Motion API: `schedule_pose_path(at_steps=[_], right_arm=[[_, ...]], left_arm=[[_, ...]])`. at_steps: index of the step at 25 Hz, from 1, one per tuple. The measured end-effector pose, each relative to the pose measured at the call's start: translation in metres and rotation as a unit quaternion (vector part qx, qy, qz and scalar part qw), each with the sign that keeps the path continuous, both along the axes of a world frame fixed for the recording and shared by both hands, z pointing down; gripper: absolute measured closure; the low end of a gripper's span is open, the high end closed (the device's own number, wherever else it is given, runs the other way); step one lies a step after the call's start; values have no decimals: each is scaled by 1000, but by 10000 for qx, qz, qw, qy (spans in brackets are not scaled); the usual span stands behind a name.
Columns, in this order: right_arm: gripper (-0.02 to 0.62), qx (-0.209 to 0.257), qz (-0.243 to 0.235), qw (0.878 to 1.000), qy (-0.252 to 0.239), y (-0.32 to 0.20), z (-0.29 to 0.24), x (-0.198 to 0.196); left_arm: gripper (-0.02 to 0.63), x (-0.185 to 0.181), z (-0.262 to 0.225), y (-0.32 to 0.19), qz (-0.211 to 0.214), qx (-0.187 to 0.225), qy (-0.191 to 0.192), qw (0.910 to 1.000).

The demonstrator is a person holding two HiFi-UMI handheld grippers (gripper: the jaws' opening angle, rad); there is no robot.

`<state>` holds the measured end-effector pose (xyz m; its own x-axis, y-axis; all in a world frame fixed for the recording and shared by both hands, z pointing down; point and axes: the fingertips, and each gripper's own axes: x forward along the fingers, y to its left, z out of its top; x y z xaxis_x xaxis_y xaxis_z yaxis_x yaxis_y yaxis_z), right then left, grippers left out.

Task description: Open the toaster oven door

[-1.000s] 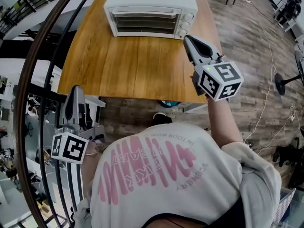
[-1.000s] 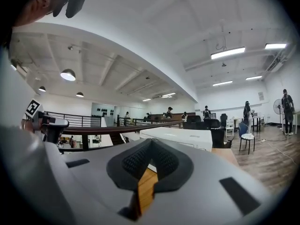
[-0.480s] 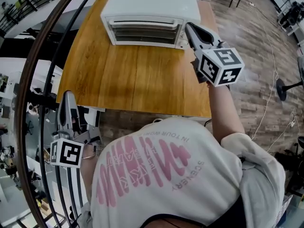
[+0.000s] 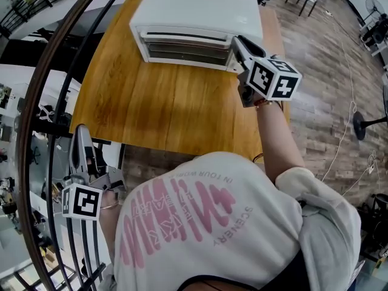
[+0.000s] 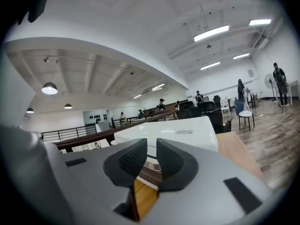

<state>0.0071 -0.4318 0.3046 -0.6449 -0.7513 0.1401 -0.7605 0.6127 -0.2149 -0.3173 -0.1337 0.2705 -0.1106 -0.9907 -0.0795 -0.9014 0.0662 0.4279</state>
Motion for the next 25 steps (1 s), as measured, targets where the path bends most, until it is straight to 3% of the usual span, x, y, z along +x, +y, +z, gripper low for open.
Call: schedule_pose_path(at_steps=[4, 9, 13, 25], right_arm=[[511, -566, 277, 9966, -535, -10, 13, 5], [476, -1348, 425, 9802, -1384, -18, 31, 1], [443, -1667, 557, 9698, -1690, -23, 43, 1], [446, -2361, 721, 9347, -2557, -34, 58, -5]], left_arm=[[581, -1, 0, 2, -55, -50, -26, 10000], [581, -6, 5, 8, -144, -116, 12, 9998], [581, -9, 5, 12, -188, -129, 9, 9997], [581, -11, 4, 19, -225, -154, 22, 9996]])
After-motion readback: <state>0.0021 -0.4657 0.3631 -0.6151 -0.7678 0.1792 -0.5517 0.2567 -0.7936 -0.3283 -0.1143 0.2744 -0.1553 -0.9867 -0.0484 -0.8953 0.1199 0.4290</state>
